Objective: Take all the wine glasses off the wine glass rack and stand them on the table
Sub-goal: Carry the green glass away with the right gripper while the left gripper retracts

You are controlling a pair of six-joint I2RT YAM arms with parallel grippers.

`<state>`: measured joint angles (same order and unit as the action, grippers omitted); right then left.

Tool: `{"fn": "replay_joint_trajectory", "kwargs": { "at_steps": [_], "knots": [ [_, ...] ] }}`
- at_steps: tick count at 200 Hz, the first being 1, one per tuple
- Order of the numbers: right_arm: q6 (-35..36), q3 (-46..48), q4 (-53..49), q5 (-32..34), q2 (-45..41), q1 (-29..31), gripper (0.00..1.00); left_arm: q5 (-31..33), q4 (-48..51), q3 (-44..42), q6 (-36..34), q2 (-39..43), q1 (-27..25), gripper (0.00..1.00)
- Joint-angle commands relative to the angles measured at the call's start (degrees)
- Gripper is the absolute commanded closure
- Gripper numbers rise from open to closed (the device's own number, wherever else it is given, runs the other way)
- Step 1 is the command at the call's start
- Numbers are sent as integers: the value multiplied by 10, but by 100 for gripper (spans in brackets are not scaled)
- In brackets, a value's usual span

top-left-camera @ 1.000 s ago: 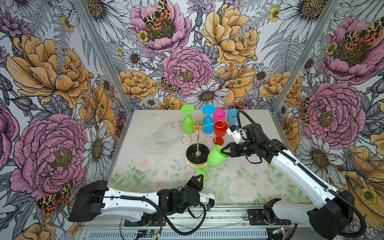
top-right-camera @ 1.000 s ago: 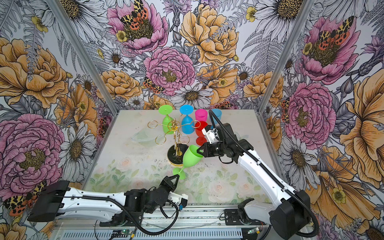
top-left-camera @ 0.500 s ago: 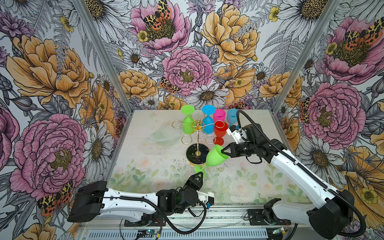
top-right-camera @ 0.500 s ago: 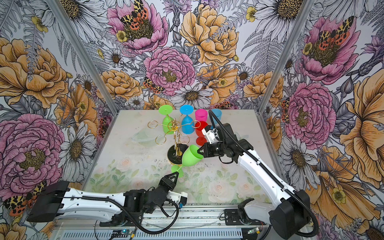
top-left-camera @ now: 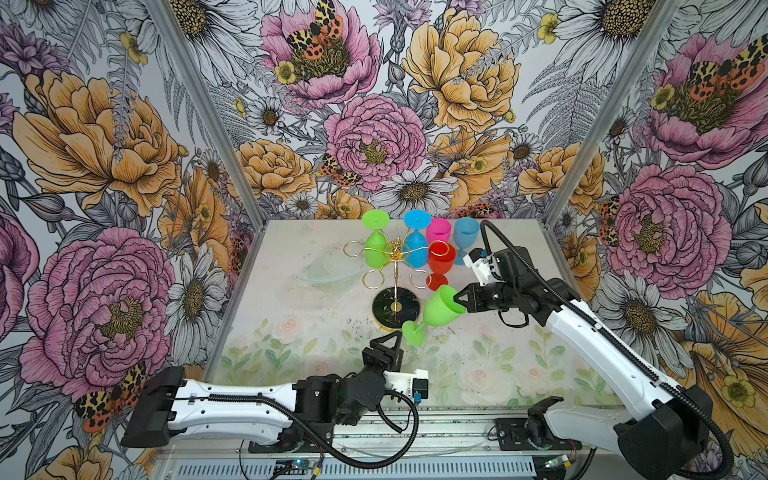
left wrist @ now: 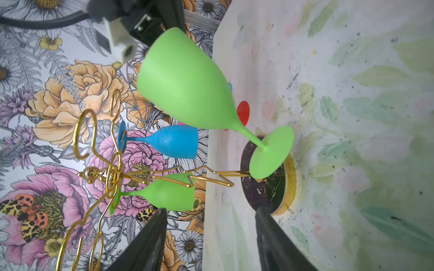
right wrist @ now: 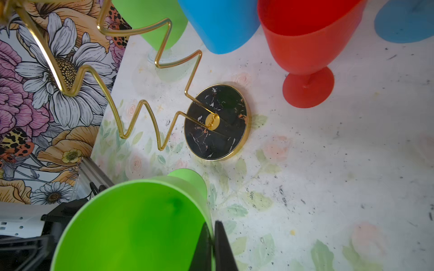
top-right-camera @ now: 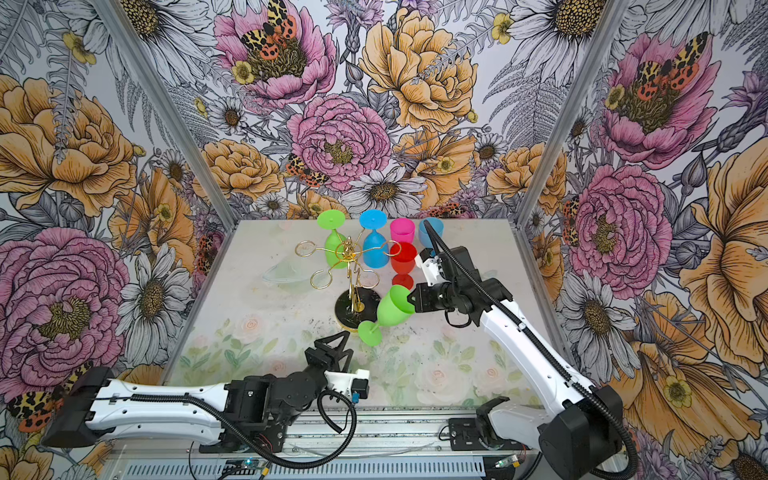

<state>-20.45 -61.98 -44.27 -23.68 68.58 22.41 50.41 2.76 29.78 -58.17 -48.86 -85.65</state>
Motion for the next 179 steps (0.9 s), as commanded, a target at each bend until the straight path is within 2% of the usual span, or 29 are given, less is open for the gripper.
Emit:
{"fn": "replay_joint_trajectory", "kwargs": {
  "at_steps": [1, 9, 19, 36, 49, 85, 114, 179],
  "knots": [
    [25, -7, -24, 80, -18, -3, 100, 31, 85, 48, 180, 38, 1, 23],
    [29, -10, -30, 104, -21, -5, 100, 49, 122, 69, 236, 45, 2, 18],
    [36, -15, -40, 136, -22, -8, 100, 51, 189, 104, 310, 50, 11, 17],
    [47, -23, -51, 196, -19, -15, 100, 18, 295, 162, 444, 57, 50, 15],
    [49, -31, -54, 230, -13, -21, 100, -24, 328, 181, 505, 70, 90, 12],
    [51, -61, -52, 287, 22, -46, 100, -117, 326, 163, 580, 141, 200, 8],
    [60, -92, -49, 296, 66, -67, 100, -171, 332, 148, 637, 186, 287, 6],
    [73, -186, -33, 317, 190, -104, 100, -244, 338, 153, 675, 151, 428, 6]
  ]
}}
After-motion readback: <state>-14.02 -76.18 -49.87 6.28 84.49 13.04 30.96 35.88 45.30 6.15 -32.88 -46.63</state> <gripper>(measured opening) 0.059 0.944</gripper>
